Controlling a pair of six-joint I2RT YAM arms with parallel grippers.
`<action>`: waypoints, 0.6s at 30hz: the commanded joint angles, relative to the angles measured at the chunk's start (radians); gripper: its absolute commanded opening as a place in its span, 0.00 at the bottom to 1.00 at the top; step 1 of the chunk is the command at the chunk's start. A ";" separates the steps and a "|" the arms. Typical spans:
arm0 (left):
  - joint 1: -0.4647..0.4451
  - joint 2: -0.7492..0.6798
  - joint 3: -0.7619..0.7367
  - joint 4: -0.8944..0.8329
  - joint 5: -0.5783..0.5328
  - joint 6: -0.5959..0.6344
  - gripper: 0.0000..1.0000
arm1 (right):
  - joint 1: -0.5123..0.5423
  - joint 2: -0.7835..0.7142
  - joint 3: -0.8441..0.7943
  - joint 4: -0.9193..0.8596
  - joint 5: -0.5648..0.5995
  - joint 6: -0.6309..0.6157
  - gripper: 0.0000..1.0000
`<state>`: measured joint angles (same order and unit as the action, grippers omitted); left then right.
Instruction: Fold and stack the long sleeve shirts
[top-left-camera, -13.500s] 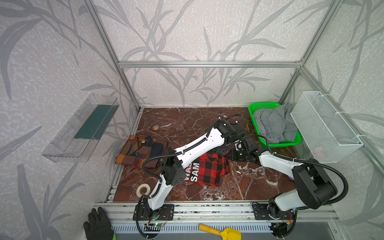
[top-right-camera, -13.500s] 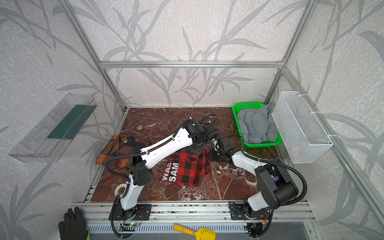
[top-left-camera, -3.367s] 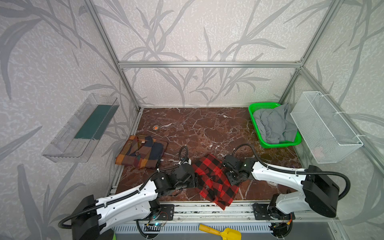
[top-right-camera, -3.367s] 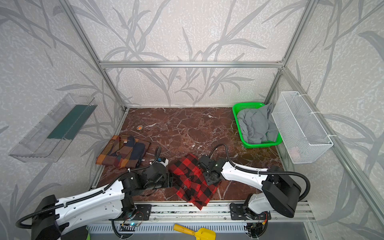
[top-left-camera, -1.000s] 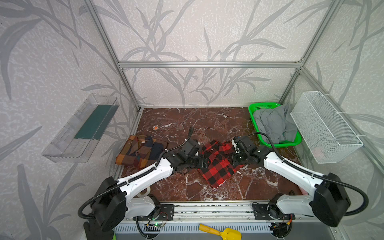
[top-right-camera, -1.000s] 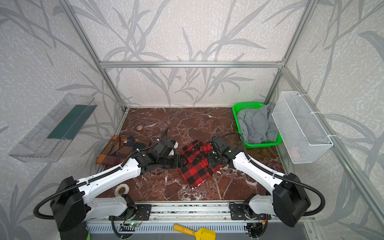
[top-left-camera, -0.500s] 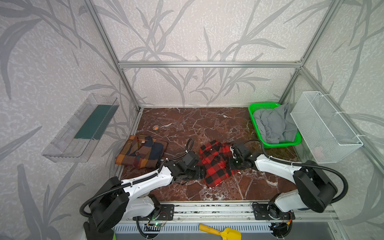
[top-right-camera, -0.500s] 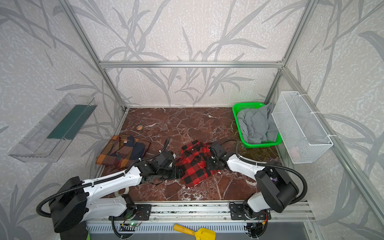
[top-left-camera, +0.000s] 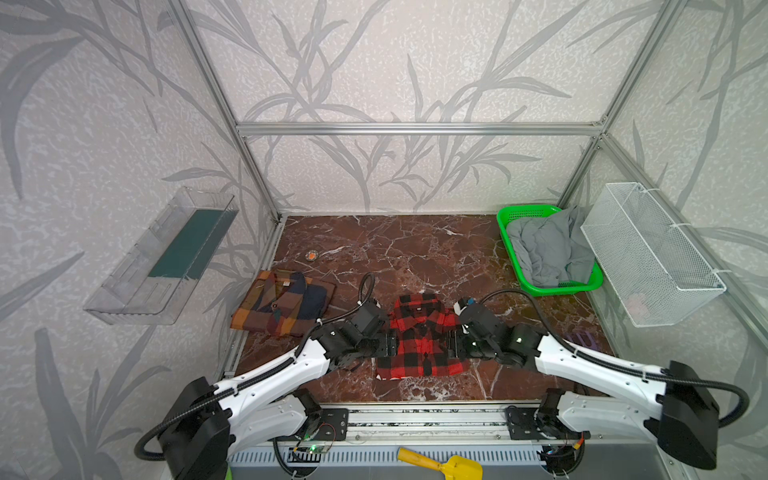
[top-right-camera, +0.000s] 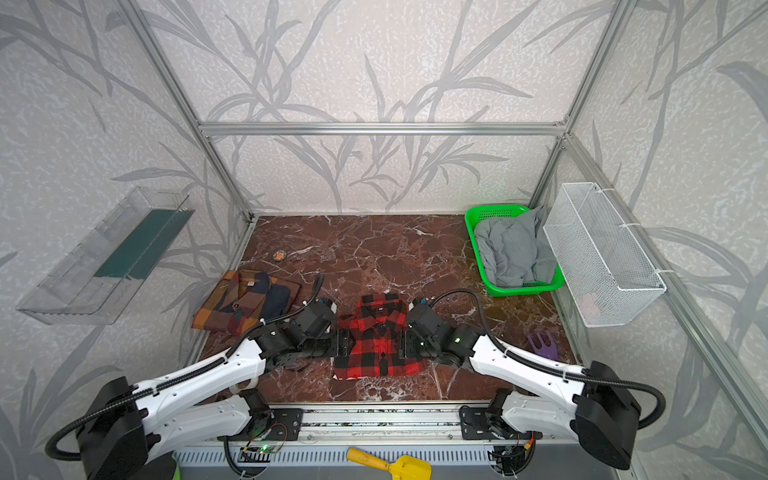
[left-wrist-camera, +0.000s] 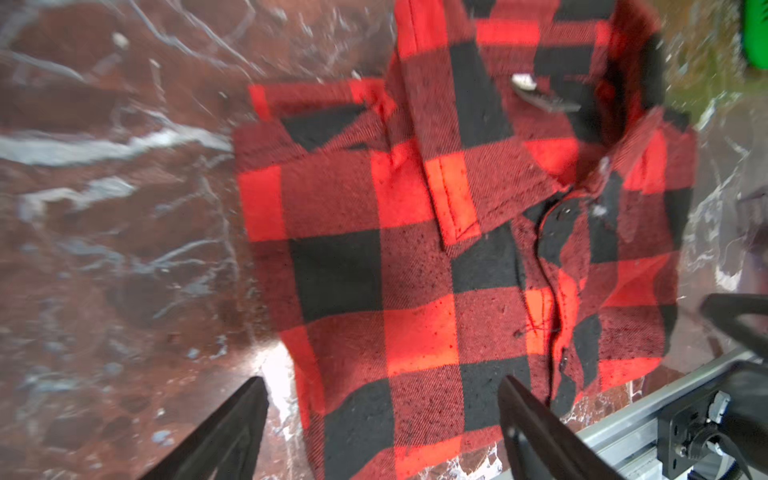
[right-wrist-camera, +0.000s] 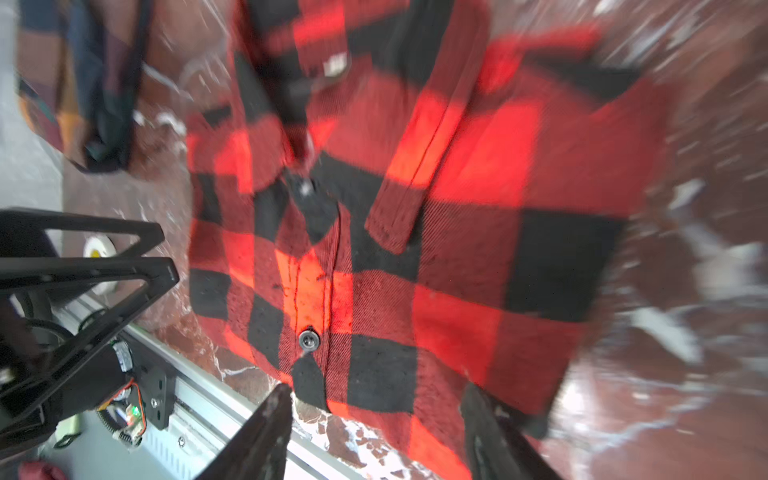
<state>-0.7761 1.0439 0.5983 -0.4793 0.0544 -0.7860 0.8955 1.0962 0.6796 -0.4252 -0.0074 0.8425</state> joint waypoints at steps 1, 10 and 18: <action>0.013 -0.046 -0.029 -0.071 -0.035 0.014 0.88 | -0.058 -0.039 -0.004 -0.146 0.064 -0.097 0.66; 0.019 0.000 -0.074 -0.038 -0.025 0.019 0.89 | -0.178 0.063 -0.060 0.014 -0.109 -0.295 0.67; 0.020 0.047 -0.154 0.126 0.024 0.009 0.91 | -0.208 0.211 -0.061 0.099 -0.144 -0.329 0.67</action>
<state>-0.7628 1.0737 0.4728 -0.4290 0.0608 -0.7780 0.7002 1.2812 0.6258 -0.3779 -0.1184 0.5491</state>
